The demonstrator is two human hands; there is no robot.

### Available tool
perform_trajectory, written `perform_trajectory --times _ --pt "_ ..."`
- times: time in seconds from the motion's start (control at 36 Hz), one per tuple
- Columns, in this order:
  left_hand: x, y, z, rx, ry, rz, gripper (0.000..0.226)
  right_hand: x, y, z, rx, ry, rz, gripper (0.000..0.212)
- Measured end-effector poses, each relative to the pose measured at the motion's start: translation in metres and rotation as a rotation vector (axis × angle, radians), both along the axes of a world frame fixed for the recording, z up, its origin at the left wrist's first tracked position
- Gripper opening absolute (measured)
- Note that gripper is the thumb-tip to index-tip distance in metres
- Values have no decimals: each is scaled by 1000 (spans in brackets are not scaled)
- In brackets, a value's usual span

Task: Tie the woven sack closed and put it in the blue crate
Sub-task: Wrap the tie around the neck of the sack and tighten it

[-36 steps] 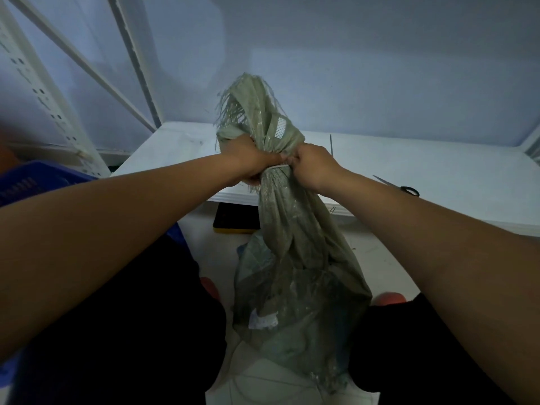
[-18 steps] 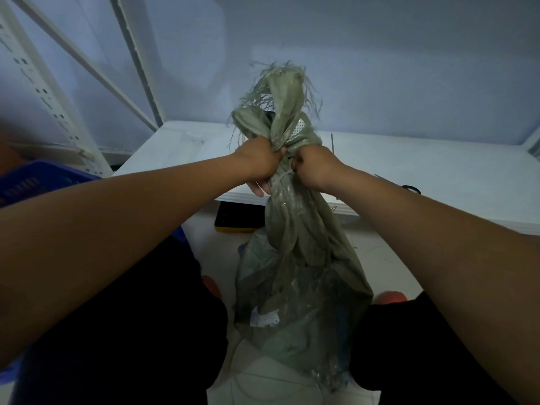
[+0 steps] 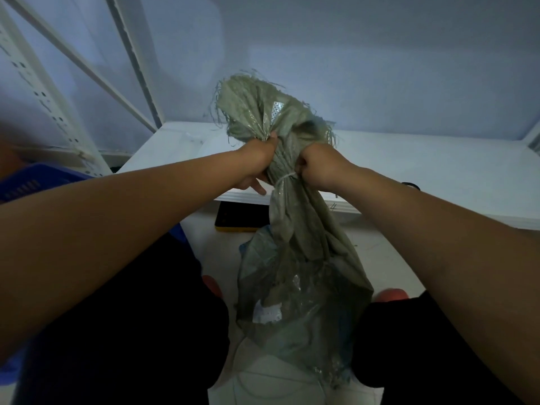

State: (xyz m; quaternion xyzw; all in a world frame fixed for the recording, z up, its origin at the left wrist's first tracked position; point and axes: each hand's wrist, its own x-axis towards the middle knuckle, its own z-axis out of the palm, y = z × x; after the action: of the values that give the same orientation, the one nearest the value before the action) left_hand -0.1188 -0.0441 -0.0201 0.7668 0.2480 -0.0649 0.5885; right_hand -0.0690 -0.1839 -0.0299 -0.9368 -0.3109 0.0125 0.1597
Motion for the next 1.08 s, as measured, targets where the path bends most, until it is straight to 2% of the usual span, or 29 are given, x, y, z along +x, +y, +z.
perform_trajectory --times 0.06,0.14,0.25,0.36,0.47,0.58,0.69,0.89,0.97,1.08 --pt "3 1 3 -42 -36 82 59 3 -5 -2 -44 7 -8 13" --pt "6 4 5 -95 -88 170 41 7 -11 -10 -91 68 -43 23" --pt "9 8 0 -101 -114 148 48 6 -10 -17 -102 52 -23 24" --pt "8 11 -2 -114 -118 175 43 6 -8 -20 -71 -13 -17 23" --pt "6 16 -2 -146 -95 192 41 8 -6 -18 116 25 -15 18" --pt "3 22 -5 -177 -101 199 34 3 -2 -17 397 301 9 16" --pt "5 28 -14 -99 -81 190 45 -4 2 -15 504 475 49 25" --pt "5 32 -25 -106 -28 186 41 -11 13 -11 607 583 54 22" --pt "5 31 -26 -108 -15 205 30 -12 14 -7 515 475 125 19" --pt "9 38 -27 -127 3 246 27 -17 14 0 164 136 312 19"
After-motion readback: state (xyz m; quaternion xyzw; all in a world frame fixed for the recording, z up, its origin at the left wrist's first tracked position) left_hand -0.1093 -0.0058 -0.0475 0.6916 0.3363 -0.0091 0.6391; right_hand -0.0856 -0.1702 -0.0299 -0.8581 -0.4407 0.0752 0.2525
